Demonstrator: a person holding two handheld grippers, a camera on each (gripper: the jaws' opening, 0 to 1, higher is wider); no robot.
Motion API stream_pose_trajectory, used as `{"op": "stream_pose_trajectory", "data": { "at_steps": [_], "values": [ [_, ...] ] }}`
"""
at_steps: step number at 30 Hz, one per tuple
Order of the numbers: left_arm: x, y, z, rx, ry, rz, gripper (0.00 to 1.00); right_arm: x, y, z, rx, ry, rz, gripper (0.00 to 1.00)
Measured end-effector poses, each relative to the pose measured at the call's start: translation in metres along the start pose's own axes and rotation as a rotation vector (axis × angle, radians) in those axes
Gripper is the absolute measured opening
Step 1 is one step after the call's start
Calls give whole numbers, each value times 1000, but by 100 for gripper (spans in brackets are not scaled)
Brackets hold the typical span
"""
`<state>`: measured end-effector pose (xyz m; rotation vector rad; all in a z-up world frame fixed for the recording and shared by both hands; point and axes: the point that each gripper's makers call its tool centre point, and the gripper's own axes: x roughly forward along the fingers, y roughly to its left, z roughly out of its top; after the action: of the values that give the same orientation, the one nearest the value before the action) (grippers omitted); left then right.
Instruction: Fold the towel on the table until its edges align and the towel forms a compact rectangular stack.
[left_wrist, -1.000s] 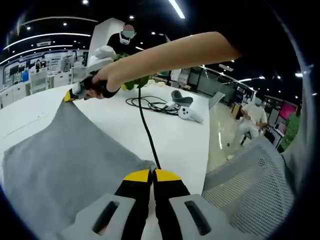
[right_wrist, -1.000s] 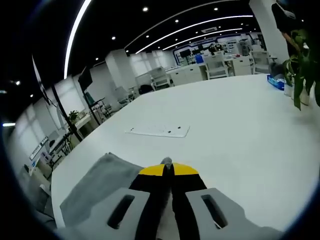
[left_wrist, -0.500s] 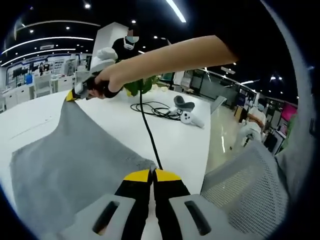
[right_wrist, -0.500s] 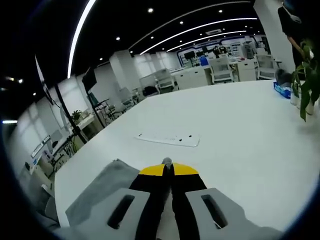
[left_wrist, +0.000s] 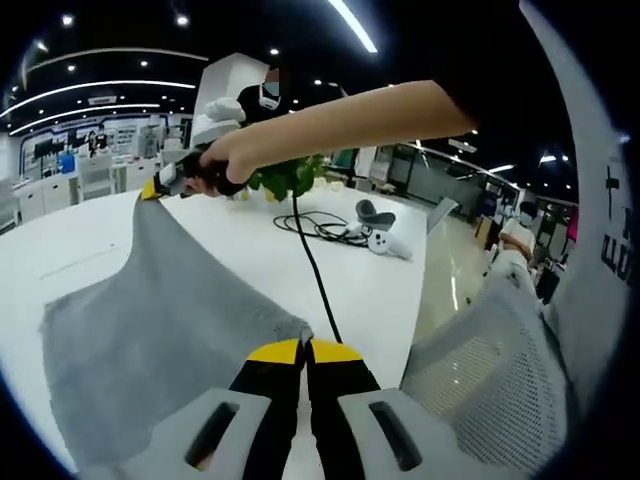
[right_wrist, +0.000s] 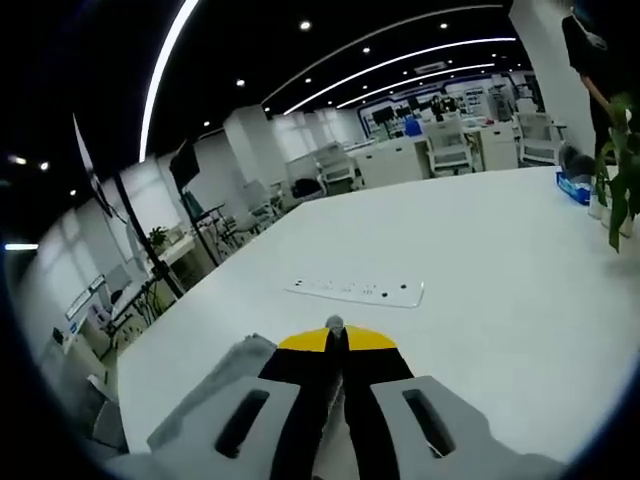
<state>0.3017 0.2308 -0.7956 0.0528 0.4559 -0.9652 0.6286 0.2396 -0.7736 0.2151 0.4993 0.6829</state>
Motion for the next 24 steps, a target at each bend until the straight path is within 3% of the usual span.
{"op": "stream_pose_trajectory", "data": {
  "at_steps": [8, 13, 24],
  "values": [
    [-20, 7, 1, 59, 29, 18, 2, 1, 25, 7, -3, -14, 8, 1],
    [-34, 13, 3, 17, 1, 20, 2, 8, 43, 15, -12, -33, 39, 1],
    [-66, 33, -6, 8, 23, 97, 2, 35, 82, 18, -15, -35, 88, 1]
  ]
}}
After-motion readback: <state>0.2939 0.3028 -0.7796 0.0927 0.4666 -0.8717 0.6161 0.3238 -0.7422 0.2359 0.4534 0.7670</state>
